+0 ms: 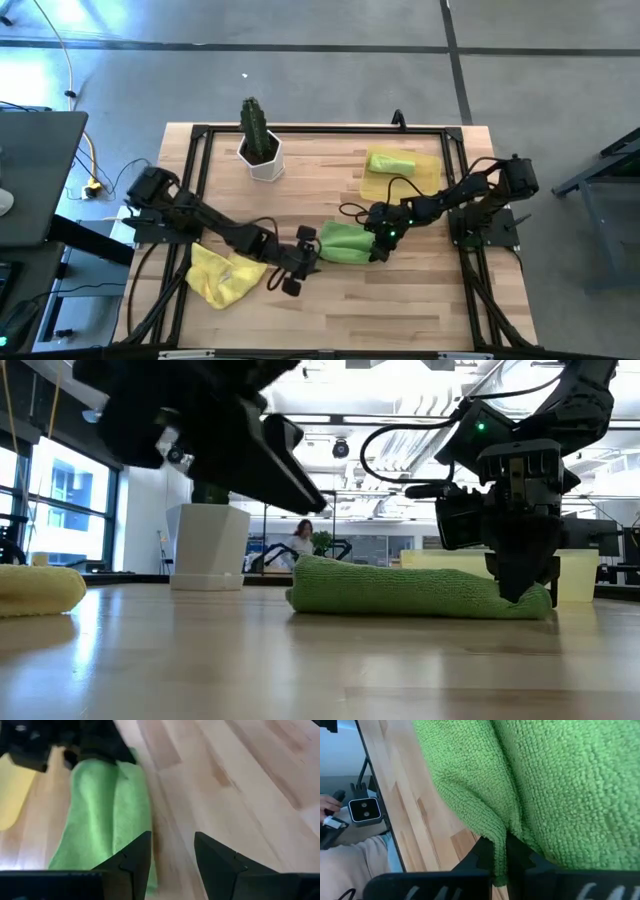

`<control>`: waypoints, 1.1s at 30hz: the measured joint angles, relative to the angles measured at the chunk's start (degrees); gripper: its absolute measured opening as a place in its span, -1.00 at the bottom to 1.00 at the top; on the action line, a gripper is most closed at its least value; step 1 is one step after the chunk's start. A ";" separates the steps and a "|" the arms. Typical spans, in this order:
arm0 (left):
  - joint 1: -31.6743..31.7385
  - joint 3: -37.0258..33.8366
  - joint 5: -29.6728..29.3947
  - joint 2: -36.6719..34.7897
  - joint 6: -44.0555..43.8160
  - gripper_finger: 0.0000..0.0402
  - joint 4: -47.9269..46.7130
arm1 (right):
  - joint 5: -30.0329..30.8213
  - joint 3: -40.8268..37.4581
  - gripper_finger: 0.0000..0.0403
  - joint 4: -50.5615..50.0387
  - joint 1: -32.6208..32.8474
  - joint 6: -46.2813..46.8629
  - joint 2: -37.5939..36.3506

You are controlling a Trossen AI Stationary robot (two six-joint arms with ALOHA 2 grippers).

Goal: Roll microfiber towels into tight, uniform cylinder then place into a basket
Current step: Roll the green microfiber cloth

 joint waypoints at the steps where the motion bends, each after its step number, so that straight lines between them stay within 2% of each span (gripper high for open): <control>1: -0.15 0.03 -0.63 0.61 -1.07 -0.30 1.00 | 0.02 0.00 -1.00 0.08 0.00 -0.08 0.00; 16: 4.07 0.04 -3.02 6.54 -0.42 -0.29 1.02 | 0.26 0.00 -1.00 0.17 0.00 -0.61 0.00; 26: 7.63 0.04 2.82 6.89 -1.59 -0.29 0.53 | 0.45 -0.02 -1.00 0.27 0.00 -1.04 0.00; 33: 9.13 0.05 5.23 7.18 -6.84 -0.29 -0.63 | 0.70 -0.02 -0.95 0.52 0.00 -1.35 0.02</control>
